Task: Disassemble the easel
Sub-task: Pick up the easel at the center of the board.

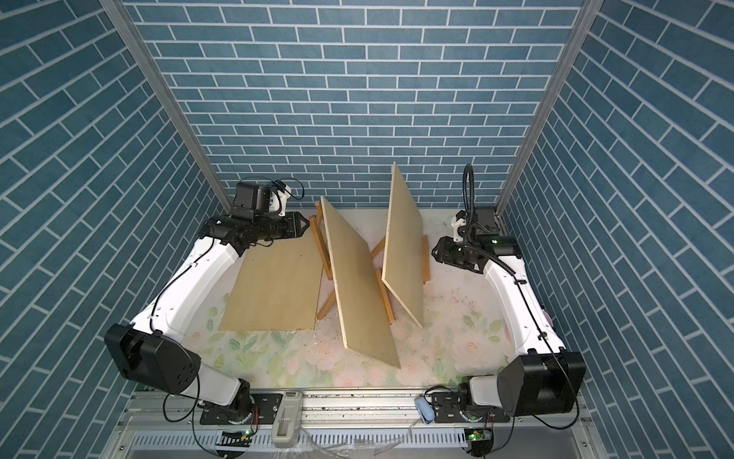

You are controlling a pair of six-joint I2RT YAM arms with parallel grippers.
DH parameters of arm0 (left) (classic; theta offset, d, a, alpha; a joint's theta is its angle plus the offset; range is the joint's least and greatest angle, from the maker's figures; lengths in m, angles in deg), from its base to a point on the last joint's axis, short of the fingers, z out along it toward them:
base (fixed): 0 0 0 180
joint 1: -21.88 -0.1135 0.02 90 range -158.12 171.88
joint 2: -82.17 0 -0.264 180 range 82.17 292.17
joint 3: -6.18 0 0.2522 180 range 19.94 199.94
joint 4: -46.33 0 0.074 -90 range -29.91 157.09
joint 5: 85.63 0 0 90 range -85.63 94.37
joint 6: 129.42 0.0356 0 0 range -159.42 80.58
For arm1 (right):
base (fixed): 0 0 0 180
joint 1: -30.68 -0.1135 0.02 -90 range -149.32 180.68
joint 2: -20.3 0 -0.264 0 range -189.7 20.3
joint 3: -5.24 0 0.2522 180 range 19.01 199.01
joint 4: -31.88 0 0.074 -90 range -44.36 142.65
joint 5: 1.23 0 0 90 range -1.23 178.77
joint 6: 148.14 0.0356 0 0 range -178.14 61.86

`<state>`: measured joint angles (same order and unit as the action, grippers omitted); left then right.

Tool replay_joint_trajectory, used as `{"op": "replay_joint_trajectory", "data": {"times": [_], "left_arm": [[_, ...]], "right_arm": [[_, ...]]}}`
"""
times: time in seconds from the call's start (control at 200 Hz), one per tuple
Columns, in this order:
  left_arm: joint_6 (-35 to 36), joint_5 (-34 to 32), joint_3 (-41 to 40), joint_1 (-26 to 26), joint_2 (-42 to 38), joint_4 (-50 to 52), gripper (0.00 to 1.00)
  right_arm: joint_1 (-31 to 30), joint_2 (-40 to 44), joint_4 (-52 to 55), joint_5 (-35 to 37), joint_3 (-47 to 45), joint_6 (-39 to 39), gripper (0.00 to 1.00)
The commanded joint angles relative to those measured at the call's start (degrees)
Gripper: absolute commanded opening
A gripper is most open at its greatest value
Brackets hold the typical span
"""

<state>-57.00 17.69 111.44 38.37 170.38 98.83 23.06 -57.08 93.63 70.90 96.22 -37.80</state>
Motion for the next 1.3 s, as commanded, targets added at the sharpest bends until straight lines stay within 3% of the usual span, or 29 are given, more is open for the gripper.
{"op": "replay_joint_trajectory", "data": {"times": [0.0,0.4,1.295], "left_arm": [[0.6,-2.1,3.1,1.3,2.8,-1.8,0.47],[2.5,-4.6,6.7,2.1,8.0,-0.7,0.48],[3.4,-3.8,10.4,2.9,16.2,0.5,0.36]], "right_arm": [[-0.4,-0.1,0.7,-0.6,2.0,-0.5,0.51],[-0.4,0.2,1.2,-0.2,1.6,-1.0,0.51],[-0.4,-1.8,1.7,0.8,2.1,-2.6,0.51]]}}
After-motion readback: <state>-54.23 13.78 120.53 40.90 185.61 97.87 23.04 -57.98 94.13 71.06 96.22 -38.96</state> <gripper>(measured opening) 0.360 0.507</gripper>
